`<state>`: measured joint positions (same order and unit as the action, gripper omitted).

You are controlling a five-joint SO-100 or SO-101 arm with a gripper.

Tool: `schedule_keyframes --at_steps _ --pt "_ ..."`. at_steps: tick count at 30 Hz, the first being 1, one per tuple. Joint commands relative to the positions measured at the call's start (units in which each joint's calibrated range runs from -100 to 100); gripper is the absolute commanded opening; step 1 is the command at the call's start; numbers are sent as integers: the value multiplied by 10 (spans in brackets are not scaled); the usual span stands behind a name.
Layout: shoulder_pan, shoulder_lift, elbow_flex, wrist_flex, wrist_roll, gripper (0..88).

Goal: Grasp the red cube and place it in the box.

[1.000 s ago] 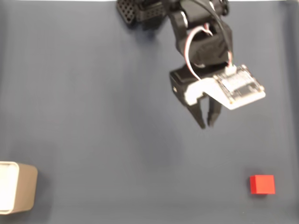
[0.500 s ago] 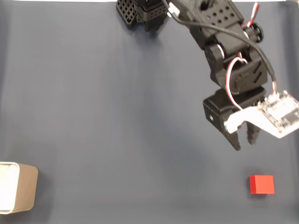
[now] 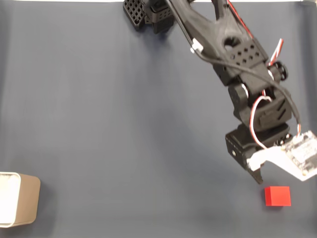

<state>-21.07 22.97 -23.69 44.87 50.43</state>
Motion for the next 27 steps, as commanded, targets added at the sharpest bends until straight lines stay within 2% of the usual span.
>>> schedule_keyframes --at_steps 1,12,27 --pt "-5 20 -64 -21 -6 366" --pt "-9 146 -156 -58 -2 414" --pt "-12 267 -266 -81 0 427"
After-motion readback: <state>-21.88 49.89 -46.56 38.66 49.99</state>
